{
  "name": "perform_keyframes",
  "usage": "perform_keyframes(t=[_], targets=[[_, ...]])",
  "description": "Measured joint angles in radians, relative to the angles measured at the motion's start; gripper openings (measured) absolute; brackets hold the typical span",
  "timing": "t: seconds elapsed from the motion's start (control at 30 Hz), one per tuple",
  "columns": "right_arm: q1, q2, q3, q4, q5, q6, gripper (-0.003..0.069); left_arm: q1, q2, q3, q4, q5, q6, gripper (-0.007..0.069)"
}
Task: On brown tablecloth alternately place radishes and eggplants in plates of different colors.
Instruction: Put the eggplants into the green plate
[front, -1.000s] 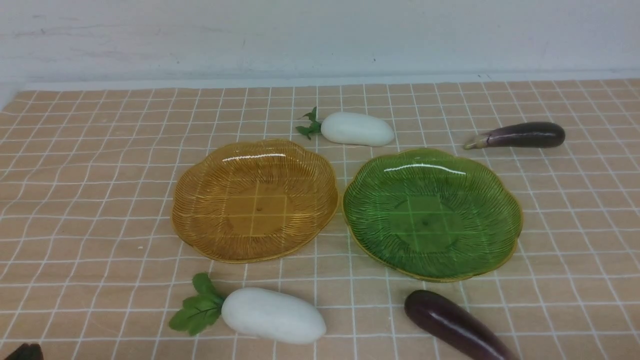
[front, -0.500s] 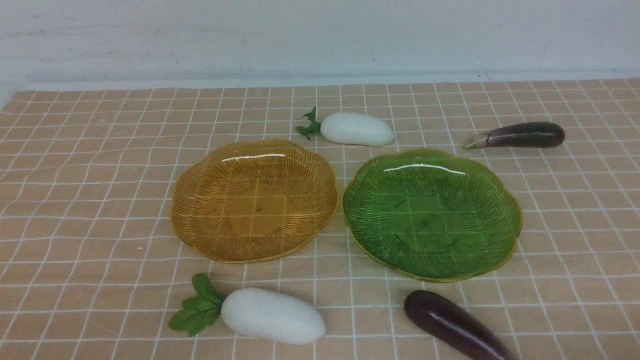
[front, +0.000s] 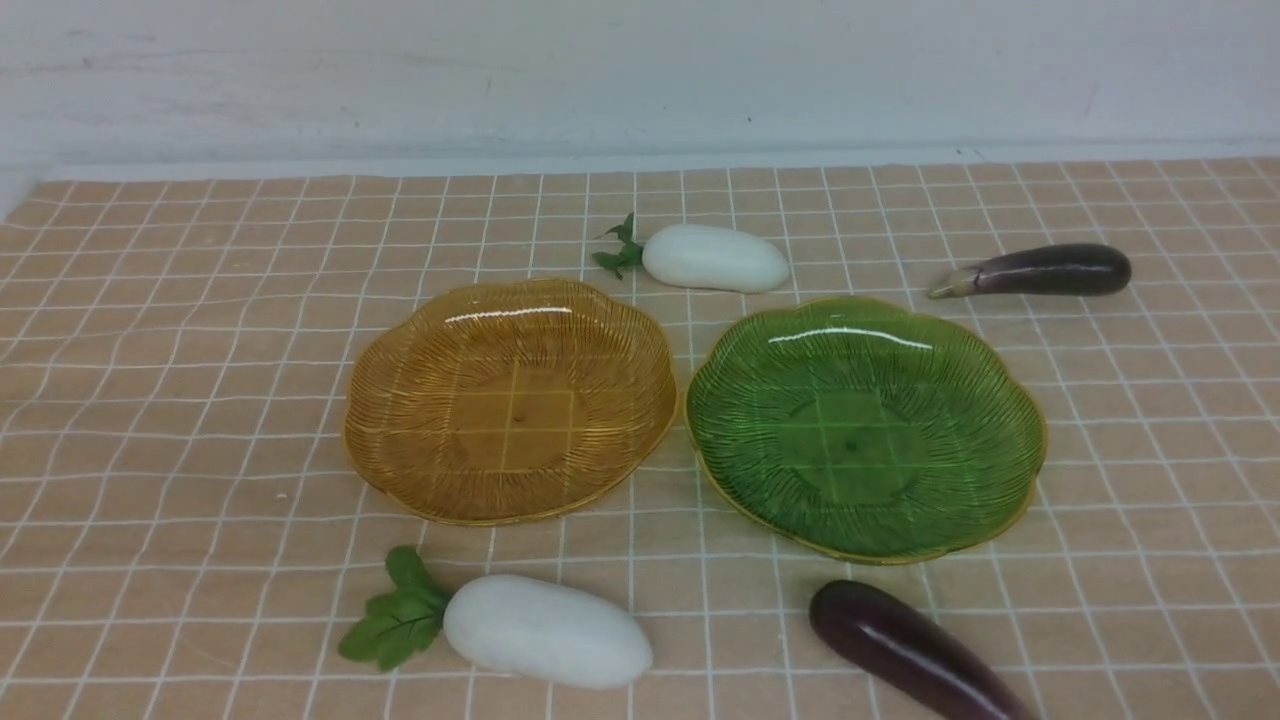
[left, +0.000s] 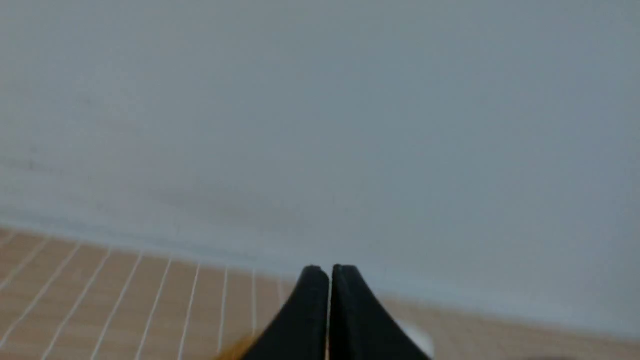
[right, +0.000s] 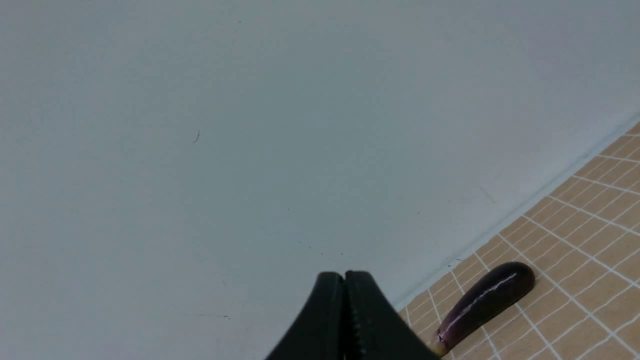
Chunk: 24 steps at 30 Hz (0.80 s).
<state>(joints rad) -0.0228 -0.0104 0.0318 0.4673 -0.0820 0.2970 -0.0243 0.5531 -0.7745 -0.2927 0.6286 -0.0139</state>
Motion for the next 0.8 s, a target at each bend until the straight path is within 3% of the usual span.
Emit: perform_keyframes(t=[0.07, 0.23, 0.43, 0.53, 0.57, 0.63, 0.8], targets=[[0.000, 0.000, 0.000, 0.005, 0.001, 0.004, -0.0015, 0.000, 0.127, -0.056, 0.012, 0.162, 0.024, -0.0003], [0.002, 0.000, -0.011, 0.006, 0.056, 0.007, -0.0015, 0.000, 0.308, -0.066, 0.005, 0.320, 0.095, -0.0003], [0.042, 0.051, -0.256, -0.031, 0.352, -0.077, -0.0015, 0.000, 0.353, -0.042, -0.015, 0.360, 0.204, -0.0003], [0.055, 0.268, -0.499, -0.072, 0.620, -0.210, -0.0015, 0.000, 0.353, -0.040, -0.015, 0.360, 0.231, -0.0003], [0.055, 0.283, -0.512, -0.074, 0.620, -0.210, -0.0015, 0.000, 0.353, -0.040, -0.015, 0.360, 0.231, -0.0003], [0.057, 0.451, -0.659, -0.093, 0.820, -0.310, -0.0015, 0.000, 0.352, -0.039, -0.016, 0.365, 0.234, -0.0003], [0.058, 0.809, -0.838, -0.115, 1.095, -0.479, -0.0015, 0.000, 0.352, -0.039, -0.016, 0.390, 0.234, -0.0003]])
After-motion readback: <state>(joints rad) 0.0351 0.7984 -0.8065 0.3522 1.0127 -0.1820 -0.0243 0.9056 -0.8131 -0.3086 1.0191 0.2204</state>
